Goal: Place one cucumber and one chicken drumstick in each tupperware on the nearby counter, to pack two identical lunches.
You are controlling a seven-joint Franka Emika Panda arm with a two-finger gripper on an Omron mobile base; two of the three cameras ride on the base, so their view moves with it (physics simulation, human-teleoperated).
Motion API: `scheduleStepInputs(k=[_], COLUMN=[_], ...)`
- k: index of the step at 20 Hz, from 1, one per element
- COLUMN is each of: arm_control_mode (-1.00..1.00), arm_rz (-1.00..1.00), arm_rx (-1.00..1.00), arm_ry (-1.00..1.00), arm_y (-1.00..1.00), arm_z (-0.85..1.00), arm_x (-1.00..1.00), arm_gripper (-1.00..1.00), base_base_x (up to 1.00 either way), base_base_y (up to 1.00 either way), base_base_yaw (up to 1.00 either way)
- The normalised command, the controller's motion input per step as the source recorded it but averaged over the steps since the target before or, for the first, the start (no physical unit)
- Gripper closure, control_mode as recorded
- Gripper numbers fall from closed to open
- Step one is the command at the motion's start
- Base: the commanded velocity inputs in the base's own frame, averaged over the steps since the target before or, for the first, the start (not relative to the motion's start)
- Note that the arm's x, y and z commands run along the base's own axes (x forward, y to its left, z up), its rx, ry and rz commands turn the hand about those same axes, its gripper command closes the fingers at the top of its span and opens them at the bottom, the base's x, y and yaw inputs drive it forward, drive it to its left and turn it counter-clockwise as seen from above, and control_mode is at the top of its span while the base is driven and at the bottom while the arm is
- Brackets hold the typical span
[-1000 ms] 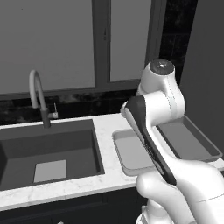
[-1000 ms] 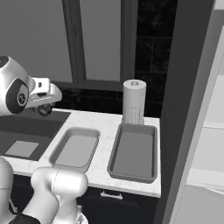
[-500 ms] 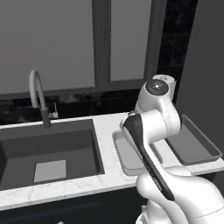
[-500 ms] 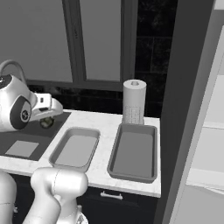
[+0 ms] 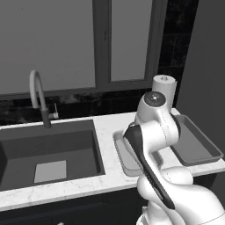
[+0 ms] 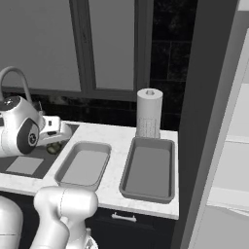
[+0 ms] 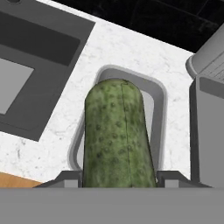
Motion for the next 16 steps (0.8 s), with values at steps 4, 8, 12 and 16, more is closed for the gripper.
scheduleStepInputs(k=[4, 8, 12, 16], arm_control_mode=[-1.00, -1.00, -1.00, -1.00], arm_rz=[0.00, 0.00, 0.00, -0.01], arm_rx=[0.00, 0.00, 0.00, 0.00], arm_ry=[0.08, 0.08, 0.02, 0.00], arm_y=[-0.11, -0.04, 0.00, -0.03], arm_z=[-0.41, -0.46, -0.38, -0.29], arm_x=[0.00, 0.00, 0.04, 0.05], arm_gripper=[1.00, 1.00, 1.00, 1.00], base_base_x=[0.00, 0.00, 0.00, 0.00], base_base_y=[0.00, 0.00, 0.00, 0.00], base_base_yaw=[0.00, 0.00, 0.00, 0.00])
